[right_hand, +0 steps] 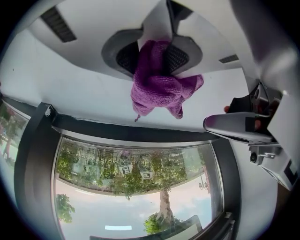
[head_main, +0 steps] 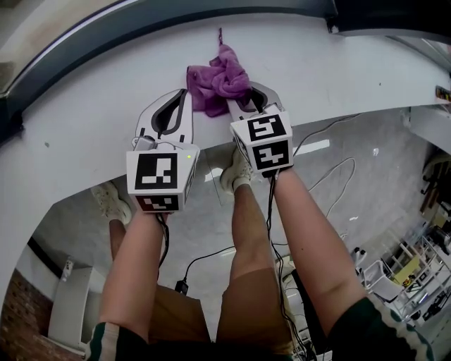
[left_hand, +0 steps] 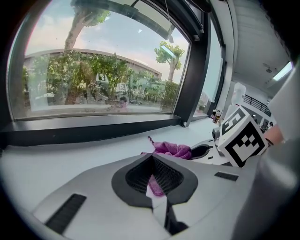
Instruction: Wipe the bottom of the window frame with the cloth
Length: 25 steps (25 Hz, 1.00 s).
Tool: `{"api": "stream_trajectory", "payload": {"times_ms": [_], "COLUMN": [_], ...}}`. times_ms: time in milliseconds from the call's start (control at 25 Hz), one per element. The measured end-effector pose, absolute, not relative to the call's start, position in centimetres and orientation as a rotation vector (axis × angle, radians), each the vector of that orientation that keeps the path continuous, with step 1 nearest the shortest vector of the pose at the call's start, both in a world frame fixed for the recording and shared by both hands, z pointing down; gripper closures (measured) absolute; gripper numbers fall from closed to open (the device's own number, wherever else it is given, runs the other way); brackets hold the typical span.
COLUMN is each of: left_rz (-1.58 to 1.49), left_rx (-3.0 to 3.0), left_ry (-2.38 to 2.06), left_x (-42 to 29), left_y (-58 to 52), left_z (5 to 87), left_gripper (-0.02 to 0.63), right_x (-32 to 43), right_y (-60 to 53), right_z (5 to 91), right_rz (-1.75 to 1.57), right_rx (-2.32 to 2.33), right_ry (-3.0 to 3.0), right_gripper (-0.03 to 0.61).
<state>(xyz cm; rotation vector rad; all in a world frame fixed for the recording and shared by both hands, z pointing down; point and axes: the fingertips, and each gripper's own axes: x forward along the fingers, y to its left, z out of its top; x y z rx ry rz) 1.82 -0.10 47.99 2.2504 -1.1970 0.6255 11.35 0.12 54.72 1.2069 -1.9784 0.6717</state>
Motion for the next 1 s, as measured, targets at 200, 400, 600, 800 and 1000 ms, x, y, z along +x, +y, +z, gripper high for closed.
{"api": "stream_trajectory", "payload": {"times_ms": [200, 400, 600, 800, 1000], "left_rz": [0.631, 0.634, 0.622, 0.620, 0.613], "left_rx": [2.233, 2.217, 2.207, 2.200, 2.174], "left_ry": [-1.218, -1.234, -1.249, -1.263, -1.299], "left_x": [1.9, 2.4, 0.3, -2.3, -4.8], "left_y": [-0.1, -0.3, 0.2, 0.7, 0.6], "left_z": [48.5, 48.7, 48.0, 47.8, 47.7], "left_gripper": [0.604, 0.604, 0.604, 0.604, 0.604], "right_x": [11.0, 11.0, 8.3, 5.7, 3.6], "right_y": [0.1, 0.0, 0.5, 0.6, 0.7], "right_z": [55.2, 55.7, 55.4, 55.5, 55.5], "right_rz": [0.676, 0.690, 0.683, 0.678, 0.670], "right_rx": [1.174, 1.151, 1.126, 1.111, 1.085], "right_ry": [-1.992, -2.000, -2.002, -2.003, -2.010], "right_gripper": [0.463, 0.463, 0.463, 0.463, 0.463]}}
